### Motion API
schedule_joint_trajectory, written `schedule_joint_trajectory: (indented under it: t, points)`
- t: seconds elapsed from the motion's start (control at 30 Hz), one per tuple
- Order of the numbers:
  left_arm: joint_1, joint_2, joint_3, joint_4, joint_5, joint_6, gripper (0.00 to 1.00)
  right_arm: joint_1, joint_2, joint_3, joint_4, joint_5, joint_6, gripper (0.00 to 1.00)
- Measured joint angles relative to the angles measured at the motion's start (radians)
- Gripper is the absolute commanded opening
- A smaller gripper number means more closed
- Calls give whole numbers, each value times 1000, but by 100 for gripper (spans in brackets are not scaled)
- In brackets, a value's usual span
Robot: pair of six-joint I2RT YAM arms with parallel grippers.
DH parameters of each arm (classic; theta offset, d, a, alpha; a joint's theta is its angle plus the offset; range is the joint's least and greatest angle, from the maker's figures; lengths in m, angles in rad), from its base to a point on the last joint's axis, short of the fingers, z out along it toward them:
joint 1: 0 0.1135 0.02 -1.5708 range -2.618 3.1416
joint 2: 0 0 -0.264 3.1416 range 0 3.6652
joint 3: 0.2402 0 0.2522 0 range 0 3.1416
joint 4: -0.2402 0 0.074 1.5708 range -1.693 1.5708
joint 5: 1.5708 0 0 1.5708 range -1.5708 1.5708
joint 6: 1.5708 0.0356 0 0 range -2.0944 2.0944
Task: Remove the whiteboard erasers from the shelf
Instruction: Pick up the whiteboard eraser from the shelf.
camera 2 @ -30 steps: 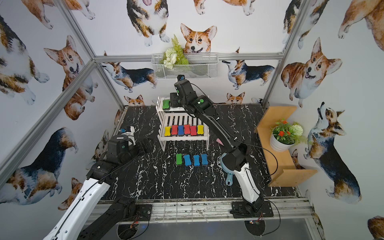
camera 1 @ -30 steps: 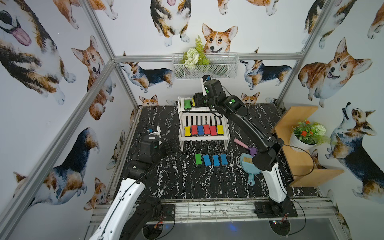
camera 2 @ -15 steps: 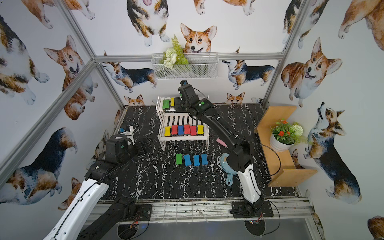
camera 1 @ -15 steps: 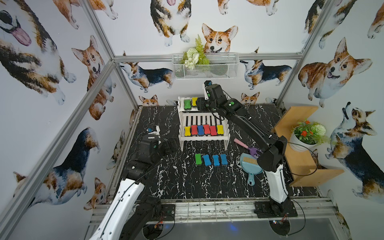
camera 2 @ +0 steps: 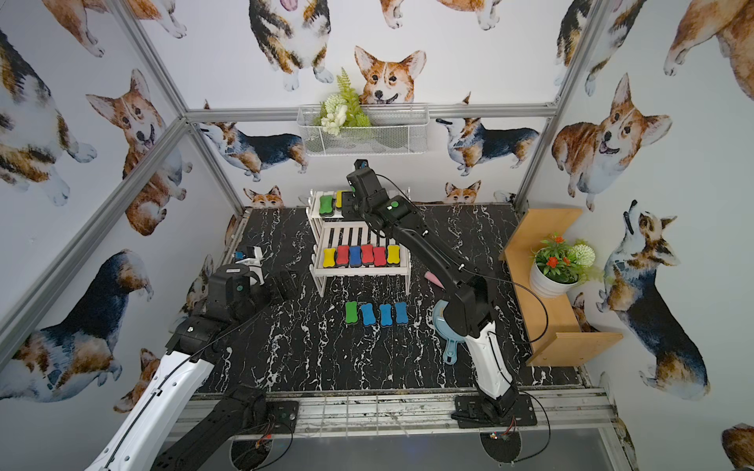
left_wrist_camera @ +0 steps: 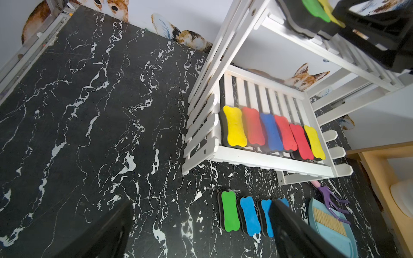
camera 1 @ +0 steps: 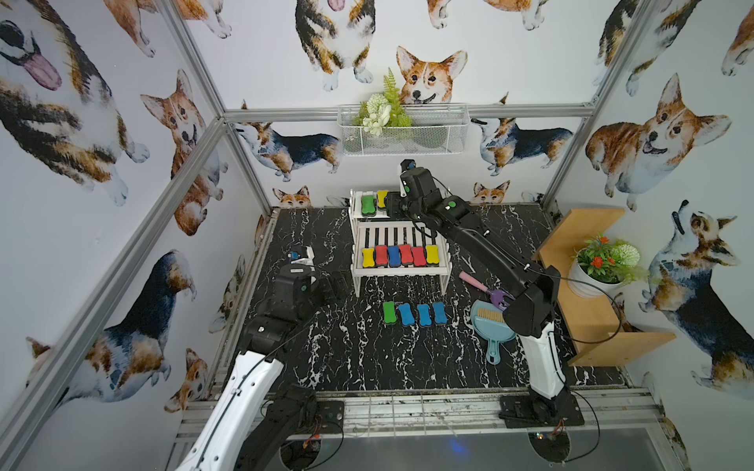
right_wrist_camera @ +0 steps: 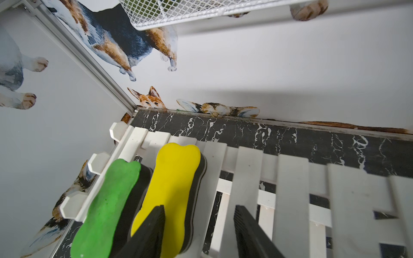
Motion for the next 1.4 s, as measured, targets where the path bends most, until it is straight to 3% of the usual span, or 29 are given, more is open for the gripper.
schedule_joint_trajectory:
  t: [0.2,0.4,0.63,0.87,1.2,1.3,1.4]
  points:
    - [0,1,0,0,-2,0,100,0,-68,-79,-3,30,6,57]
    - [0,1,0,0,-2,0,100,16,-39,31,-23,37,-10,69]
    - [0,-1,0,0,-3,1,100,59,71,169,-56,87,-13,73]
    - [0,-8,0,-1,-15,8,100,89,91,171,-78,183,-18,73]
    - [0,-10,0,-8,-19,12,100,87,101,145,-77,238,-34,68]
    - [0,-14,0,-8,-22,13,100,87,102,143,-77,241,-35,64]
    - [0,-18,0,-8,-23,16,100,86,105,143,-73,243,-35,52]
